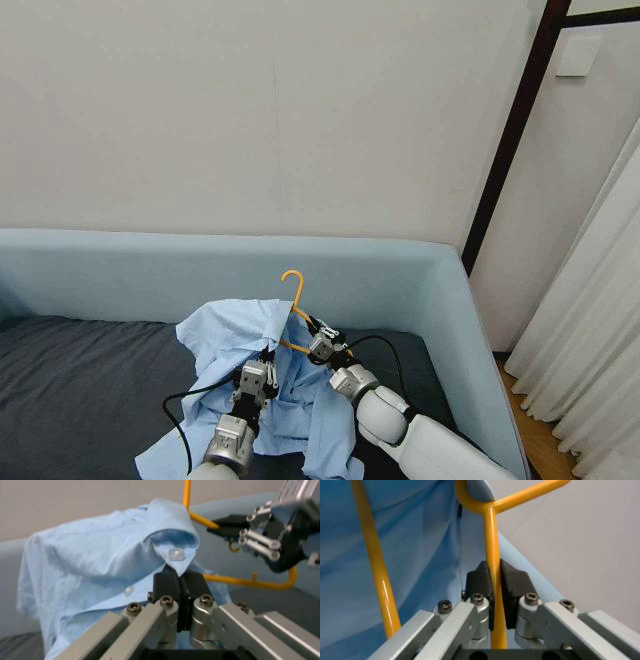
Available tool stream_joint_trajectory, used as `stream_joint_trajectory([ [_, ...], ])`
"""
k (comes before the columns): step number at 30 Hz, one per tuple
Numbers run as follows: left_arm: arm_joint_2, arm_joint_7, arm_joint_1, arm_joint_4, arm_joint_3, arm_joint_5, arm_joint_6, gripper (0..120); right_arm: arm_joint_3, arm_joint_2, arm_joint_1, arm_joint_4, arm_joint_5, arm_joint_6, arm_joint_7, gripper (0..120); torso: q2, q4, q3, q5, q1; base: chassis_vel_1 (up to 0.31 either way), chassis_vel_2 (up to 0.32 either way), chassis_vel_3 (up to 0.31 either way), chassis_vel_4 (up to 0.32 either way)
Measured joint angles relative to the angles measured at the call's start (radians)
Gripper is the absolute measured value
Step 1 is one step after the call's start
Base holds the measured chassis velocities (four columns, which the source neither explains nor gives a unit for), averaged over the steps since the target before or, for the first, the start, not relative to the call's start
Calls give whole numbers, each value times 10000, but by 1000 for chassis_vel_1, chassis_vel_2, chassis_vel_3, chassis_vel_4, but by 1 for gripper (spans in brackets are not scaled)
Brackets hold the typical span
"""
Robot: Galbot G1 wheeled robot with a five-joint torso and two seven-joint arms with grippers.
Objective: Pick up the clothes from the sofa and hang them on the clothes hanger.
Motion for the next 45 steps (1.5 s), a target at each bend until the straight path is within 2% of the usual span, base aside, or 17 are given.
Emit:
stream_joint_trajectory([
  [9, -448, -212, 272, 158, -204, 175, 149, 0, 0, -258, -22, 325, -327, 286, 26, 4, 0, -2, 0, 1, 0, 0, 0, 0, 0],
  [12, -522, -384, 349, 155, -215, 191, 660, 15, 196, -422, -187, 339, -706, 750, -29, 4, 0, -3, 0, 2, 0, 0, 0, 0, 0],
  [16, -396, -435, 602, 53, -384, 421, 831, 25, 360, -501, -280, 339, -996, 1028, -86, 4, 0, -3, 0, 1, 0, 0, 0, 0, 0],
  [18, -194, -441, 967, -101, -630, 737, 861, 34, 475, -557, -341, 356, -1105, 1138, -94, 4, 0, 0, 0, 1, 0, 0, 0, 0, 0],
  [20, -11, -441, 1396, -304, -976, 1011, 700, 45, 602, -594, -359, 370, -1137, 1212, -98, 4, 0, 1, 0, 1, 0, 0, 0, 0, 0],
  [23, 46, -441, 1623, -427, -1266, 1147, 508, 50, 652, -635, -364, 398, -1139, 1234, -103, 4, 0, 2, 0, 1, -1, 0, 0, 0, 0],
  [24, 106, -458, 1752, -552, -1545, 1224, 318, 57, 685, -692, -376, 446, -1135, 1245, -112, 4, 0, 2, 0, 1, 0, 0, 0, 0, 0],
  [30, 492, -215, 1535, -661, -2179, 1191, -220, 76, 864, -918, -519, 639, -1096, 1269, -142, 4, 0, -1, 0, -2, 0, 0, 0, 0, 0],
  [32, 837, 592, 1287, -309, -2585, 1002, -935, 86, 953, -1020, -603, 755, -1029, 1270, -144, 4, 0, -1, 0, 0, 0, 0, 0, 0, 0],
  [33, 837, 592, 1287, -309, -2585, 1002, -935, 86, 953, -1020, -603, 755, -1029, 1270, -144, 4, 0, -1, 0, 0, 0, 0, 0, 0, 0],
  [34, 1130, 1390, 1029, 121, -2808, 658, -1716, 93, 1033, -1109, -680, 872, -956, 1270, -144, 4, 1, 0, 1, 1, 0, 0, 0, 0, 0],
  [35, 1594, 2687, 383, 1180, -2858, 23, -2977, 99, 1215, -1247, -791, 1039, -923, 1272, -133, 4, 0, 0, 2, -3, 0, 0, 0, 0, 0],
  [36, 1853, 3577, -192, 1730, -2699, -599, -3551, 100, 1293, -1366, -849, 1146, -923, 1302, -133, 4, 0, 3, 2, -1, 0, 0, 0, 0, 0],
  [38, 1906, 3765, -347, 1829, -2640, -765, -3625, 100, 1309, -1407, -866, 1177, -936, 1316, -135, 4, 0, 4, 2, -2, 0, 0, 0, 0, 0],
  [41, 2676, 5709, -2369, 2654, -1819, -2271, -4184, 100, 1538, -1707, -1039, 1299, -1403, 1628, -239, 4, 0, -5, 2, 2, 2, 0, 0, 0, 0],
  [42, 2676, 5709, -2369, 2654, -1819, -2271, -4184, 100, 1538, -1707, -1039, 1299, -1403, 1628, -239, 4, 0, -5, 2, 2, 2, 0, 0, 0, 0],
  [45, 3460, 7481, -4248, 3189, -622, -3770, -4299, 100, 1727, -1878, -1156, 1312, -1844, 1872, -344, 4, 0, -2, 3, 0, 2, 0, 0, 0, 0],
])
